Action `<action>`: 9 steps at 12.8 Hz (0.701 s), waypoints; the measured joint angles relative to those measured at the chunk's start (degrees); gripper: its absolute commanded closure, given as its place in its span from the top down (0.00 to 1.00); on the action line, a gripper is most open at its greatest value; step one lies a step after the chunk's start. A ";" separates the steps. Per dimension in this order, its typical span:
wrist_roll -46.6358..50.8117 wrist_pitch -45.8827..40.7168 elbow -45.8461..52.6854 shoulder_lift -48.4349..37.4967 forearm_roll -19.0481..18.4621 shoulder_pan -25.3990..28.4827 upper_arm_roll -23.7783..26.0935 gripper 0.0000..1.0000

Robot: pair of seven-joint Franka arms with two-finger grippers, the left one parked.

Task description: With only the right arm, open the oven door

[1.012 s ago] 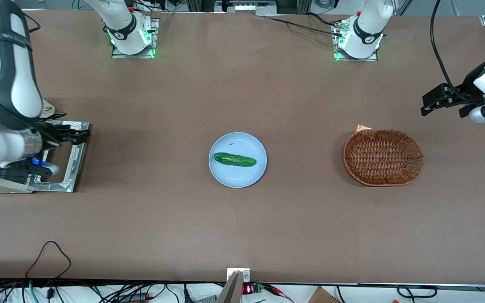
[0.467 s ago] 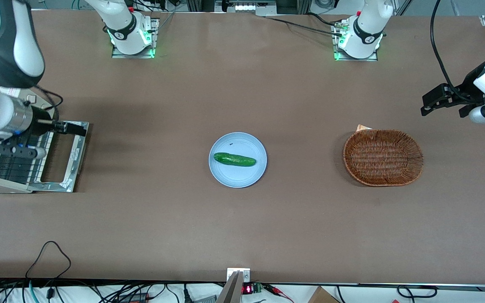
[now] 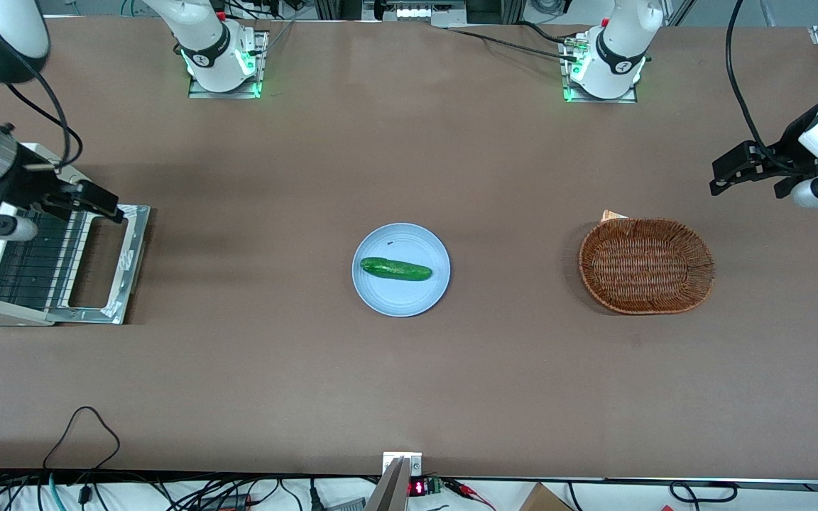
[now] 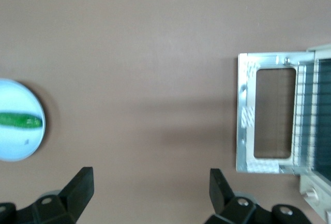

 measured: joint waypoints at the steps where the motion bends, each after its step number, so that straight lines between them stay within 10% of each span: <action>1: -0.31 -2.04 0.70 -0.37 0.00 -0.04 -0.16 0.99; 9: -0.71 -2.45 0.76 0.25 -0.71 -0.61 -0.89 0.99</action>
